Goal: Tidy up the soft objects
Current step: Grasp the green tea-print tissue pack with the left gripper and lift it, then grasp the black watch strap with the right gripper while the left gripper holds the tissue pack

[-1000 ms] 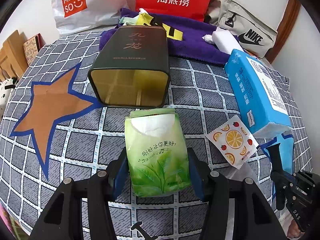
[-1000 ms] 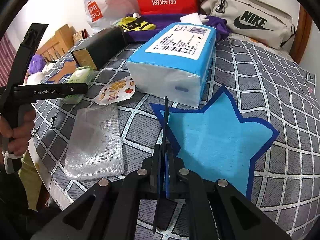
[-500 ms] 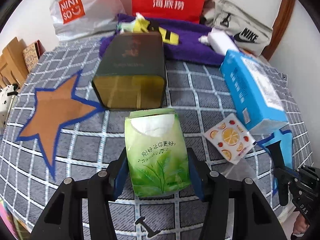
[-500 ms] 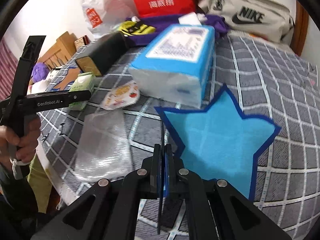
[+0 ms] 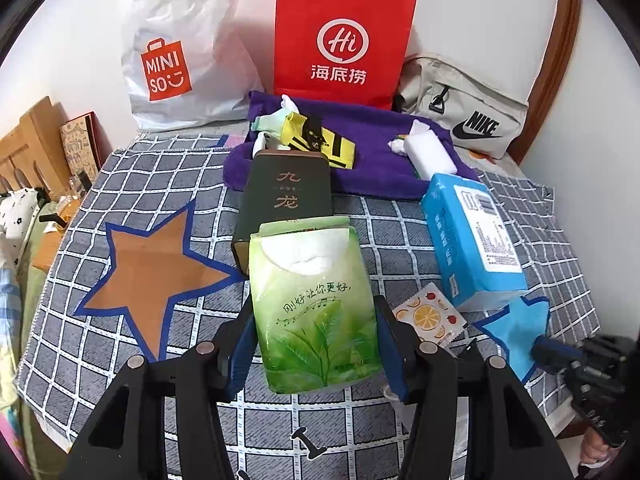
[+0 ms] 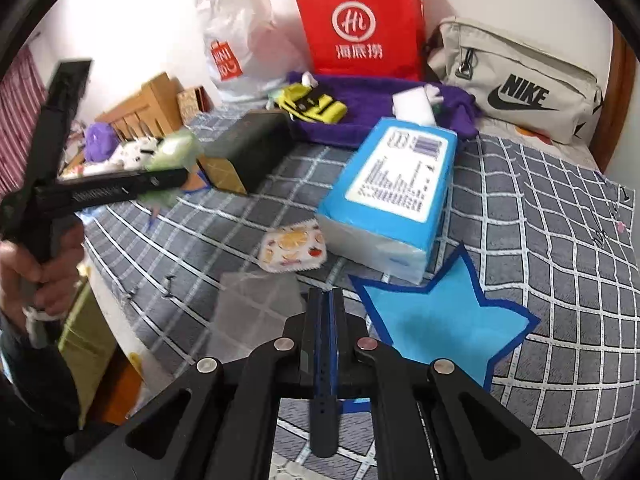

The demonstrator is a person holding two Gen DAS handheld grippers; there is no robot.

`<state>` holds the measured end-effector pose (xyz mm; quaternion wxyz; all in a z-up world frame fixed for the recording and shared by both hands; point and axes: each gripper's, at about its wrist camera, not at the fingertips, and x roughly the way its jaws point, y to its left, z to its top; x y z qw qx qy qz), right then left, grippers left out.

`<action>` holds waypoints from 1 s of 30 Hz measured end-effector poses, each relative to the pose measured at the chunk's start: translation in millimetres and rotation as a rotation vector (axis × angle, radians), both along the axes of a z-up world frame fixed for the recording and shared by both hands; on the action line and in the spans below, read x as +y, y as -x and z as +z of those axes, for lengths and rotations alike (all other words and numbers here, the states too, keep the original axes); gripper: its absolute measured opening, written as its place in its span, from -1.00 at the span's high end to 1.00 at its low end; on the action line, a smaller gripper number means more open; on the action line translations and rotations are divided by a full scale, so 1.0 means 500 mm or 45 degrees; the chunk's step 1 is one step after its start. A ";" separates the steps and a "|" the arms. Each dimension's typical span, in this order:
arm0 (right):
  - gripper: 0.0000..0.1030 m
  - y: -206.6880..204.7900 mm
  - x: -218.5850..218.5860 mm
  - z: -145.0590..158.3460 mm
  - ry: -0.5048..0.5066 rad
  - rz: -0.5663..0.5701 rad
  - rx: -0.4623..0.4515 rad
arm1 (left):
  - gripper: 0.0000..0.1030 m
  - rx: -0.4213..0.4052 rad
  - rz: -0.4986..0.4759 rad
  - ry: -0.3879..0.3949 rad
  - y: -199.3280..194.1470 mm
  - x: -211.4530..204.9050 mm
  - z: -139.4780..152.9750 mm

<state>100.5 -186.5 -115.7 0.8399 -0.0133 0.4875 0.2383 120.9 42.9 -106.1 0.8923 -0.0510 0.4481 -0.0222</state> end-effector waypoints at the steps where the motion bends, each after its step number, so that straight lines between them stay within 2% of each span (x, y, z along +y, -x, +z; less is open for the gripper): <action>1: 0.88 0.000 0.001 -0.013 -0.002 0.018 0.032 | -0.01 0.002 0.000 0.006 0.000 0.001 0.000; 3: 0.63 0.003 0.004 -0.043 0.021 0.036 0.085 | -0.01 0.010 0.006 0.009 -0.003 0.002 -0.003; 5: 0.52 0.007 0.007 -0.069 0.039 0.047 0.114 | -0.01 0.026 0.004 0.015 -0.008 0.001 -0.011; 9: 0.52 0.008 0.014 -0.110 0.067 0.052 0.176 | -0.01 0.044 -0.008 0.013 -0.012 -0.002 -0.019; 13: 0.47 0.013 0.022 -0.112 0.069 0.051 0.143 | -0.01 0.047 -0.010 0.023 -0.017 -0.001 -0.019; 15: 0.47 0.018 0.037 -0.111 0.121 0.064 0.104 | -0.01 0.056 -0.011 0.027 -0.020 -0.002 -0.023; 17: 0.60 0.023 0.048 -0.111 0.190 0.082 0.054 | -0.01 0.067 -0.014 0.026 -0.024 -0.004 -0.028; 22: 0.60 0.014 0.026 -0.105 0.172 0.049 0.122 | -0.01 0.065 -0.020 0.030 -0.025 0.002 -0.027; 30: 0.60 0.009 0.039 -0.104 0.184 0.047 0.079 | -0.01 0.067 -0.025 0.051 -0.042 0.005 -0.027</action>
